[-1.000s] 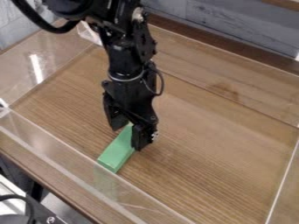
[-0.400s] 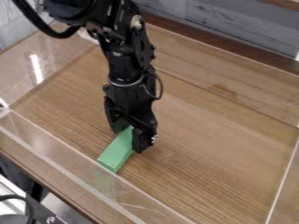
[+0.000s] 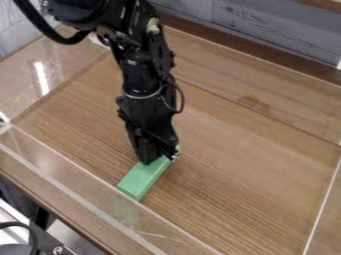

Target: Put the green block in the brown bowl

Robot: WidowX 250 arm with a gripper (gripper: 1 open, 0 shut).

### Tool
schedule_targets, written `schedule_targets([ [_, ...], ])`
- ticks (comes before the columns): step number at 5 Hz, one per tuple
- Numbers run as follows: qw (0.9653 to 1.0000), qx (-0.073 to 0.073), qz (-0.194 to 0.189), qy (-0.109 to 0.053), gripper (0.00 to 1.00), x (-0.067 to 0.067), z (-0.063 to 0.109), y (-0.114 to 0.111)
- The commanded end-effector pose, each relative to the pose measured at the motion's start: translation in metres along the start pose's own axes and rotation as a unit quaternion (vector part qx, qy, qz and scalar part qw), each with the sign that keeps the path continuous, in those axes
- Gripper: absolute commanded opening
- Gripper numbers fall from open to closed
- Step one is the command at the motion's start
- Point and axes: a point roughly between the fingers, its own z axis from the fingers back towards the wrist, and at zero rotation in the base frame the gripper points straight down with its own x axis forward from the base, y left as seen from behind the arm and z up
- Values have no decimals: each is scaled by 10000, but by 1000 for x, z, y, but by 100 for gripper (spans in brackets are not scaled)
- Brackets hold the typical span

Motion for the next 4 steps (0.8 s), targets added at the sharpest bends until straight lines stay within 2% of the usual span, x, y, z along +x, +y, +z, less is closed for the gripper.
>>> schedule_targets([
  [1, 10000, -7, 57, -48, 0, 0, 8, 1],
  [4, 9998, -111, 149, 116, 0, -6, 24, -1],
])
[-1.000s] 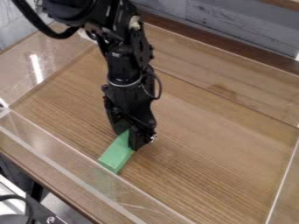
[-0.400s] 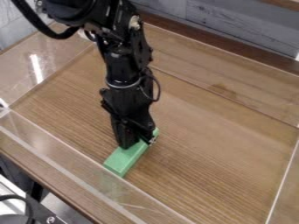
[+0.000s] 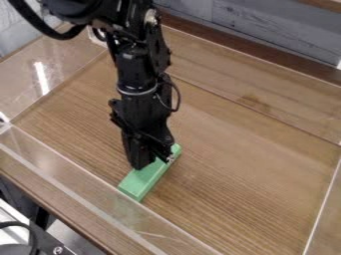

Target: Put the green block in the brown bowl

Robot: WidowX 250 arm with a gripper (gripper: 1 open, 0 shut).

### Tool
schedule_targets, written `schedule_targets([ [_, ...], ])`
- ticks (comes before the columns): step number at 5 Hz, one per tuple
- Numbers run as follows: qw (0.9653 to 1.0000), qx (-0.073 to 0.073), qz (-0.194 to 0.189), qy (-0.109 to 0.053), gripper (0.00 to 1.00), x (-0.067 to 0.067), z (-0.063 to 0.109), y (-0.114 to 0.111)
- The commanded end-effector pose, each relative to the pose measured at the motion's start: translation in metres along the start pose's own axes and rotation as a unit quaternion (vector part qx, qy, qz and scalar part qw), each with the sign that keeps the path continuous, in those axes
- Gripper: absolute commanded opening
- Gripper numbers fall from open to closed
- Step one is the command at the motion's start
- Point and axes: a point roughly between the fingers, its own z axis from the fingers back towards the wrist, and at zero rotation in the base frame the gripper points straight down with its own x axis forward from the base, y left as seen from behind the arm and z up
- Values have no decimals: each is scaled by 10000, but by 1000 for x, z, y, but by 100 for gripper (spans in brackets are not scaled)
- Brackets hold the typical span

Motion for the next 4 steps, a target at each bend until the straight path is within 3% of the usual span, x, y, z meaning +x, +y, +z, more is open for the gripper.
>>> schedule_targets([
  [1, 9995, 75, 63, -285, 0, 8, 20, 5],
  [2, 9994, 89, -23, -320, 100, 11, 17, 6],
  [4, 9992, 96, -112, -381, 100, 15, 8, 8],
])
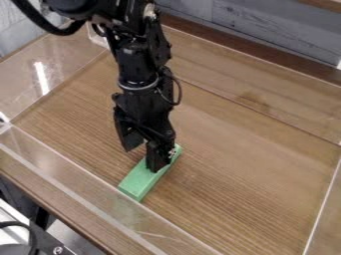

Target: Put the green block in the brown bowl

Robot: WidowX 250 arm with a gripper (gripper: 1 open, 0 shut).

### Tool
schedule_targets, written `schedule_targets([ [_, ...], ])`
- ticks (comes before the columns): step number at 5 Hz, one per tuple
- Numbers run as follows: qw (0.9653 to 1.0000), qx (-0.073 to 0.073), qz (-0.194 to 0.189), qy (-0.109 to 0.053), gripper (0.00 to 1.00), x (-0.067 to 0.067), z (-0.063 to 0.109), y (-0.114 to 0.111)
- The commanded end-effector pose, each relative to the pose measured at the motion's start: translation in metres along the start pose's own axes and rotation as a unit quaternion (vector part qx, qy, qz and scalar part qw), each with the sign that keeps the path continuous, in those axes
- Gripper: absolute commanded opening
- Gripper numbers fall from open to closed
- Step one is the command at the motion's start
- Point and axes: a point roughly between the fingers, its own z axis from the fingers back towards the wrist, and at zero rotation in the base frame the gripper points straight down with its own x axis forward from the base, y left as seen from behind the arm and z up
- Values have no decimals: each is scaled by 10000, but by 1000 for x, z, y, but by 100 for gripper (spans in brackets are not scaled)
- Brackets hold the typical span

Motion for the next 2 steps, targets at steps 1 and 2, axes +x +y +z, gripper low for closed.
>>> schedule_targets([
  [1, 9998, 48, 13, -173, 100, 5, -1, 4],
  [2, 9998, 39, 30, -187, 100, 5, -8, 4],
])
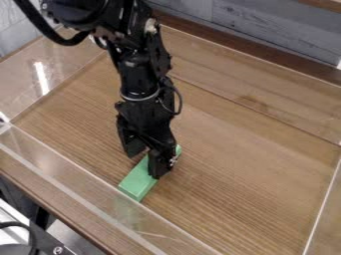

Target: Put the green block in the brown bowl

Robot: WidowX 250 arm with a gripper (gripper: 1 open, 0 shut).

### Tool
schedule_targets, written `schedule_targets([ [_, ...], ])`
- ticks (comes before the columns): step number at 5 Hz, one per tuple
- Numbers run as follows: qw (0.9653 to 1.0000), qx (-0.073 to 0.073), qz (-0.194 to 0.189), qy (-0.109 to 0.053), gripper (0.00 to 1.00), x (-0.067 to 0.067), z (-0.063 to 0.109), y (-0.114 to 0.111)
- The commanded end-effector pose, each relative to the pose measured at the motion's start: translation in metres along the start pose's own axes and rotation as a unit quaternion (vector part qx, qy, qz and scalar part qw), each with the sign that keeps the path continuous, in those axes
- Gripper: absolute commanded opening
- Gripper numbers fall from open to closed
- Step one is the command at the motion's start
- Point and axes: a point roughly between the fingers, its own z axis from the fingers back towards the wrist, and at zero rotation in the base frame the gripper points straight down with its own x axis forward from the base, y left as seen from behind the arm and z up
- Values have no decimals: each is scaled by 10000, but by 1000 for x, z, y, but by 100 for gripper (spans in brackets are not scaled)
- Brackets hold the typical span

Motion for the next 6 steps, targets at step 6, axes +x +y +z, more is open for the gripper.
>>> schedule_targets([
  [6, 9989, -154, 357, 262, 0, -11, 15, 2],
])
